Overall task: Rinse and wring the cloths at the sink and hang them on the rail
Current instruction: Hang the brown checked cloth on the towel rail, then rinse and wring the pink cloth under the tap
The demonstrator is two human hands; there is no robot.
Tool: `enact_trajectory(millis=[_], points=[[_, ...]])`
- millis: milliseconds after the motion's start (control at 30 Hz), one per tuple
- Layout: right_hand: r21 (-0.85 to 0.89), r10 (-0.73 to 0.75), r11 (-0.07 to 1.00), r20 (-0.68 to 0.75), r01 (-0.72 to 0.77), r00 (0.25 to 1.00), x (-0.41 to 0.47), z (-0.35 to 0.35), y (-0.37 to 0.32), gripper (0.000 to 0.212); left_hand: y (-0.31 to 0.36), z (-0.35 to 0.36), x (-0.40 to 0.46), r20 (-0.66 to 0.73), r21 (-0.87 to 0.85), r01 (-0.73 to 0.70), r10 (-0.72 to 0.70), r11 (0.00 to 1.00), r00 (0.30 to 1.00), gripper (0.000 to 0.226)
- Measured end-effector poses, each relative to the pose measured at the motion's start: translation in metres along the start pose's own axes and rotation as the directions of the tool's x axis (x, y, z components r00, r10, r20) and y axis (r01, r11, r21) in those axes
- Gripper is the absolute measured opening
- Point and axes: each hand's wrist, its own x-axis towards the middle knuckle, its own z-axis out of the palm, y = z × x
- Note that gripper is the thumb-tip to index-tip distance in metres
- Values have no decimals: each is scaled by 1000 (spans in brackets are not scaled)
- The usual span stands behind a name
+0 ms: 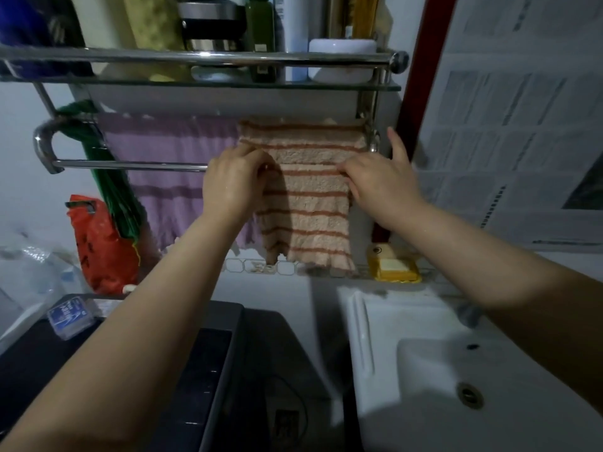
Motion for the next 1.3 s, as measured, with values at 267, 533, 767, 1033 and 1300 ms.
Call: enact_trajectory(millis=[267, 533, 767, 1033, 1300], points=[[155, -70, 984, -114, 87, 991, -37, 14, 18, 29, 77, 22, -18, -168, -236, -78, 39, 969, 985, 16], [349, 177, 912, 134, -214, 975, -146, 25, 91, 25, 213, 91, -59, 34, -401, -90, 113, 912, 993, 11], [337, 353, 731, 557, -594, 751, -282, 46, 201, 24, 358, 177, -86, 490, -487, 218, 58, 846, 870, 15], [257, 688, 388, 559, -885, 464, -436, 94, 311, 17, 483, 242, -124, 705, -446, 373, 63, 813, 707, 11], [-266, 737, 261, 675, -928, 14, -566, 156, 384, 37, 515, 278, -148, 909, -306, 403, 139, 863, 393, 12]])
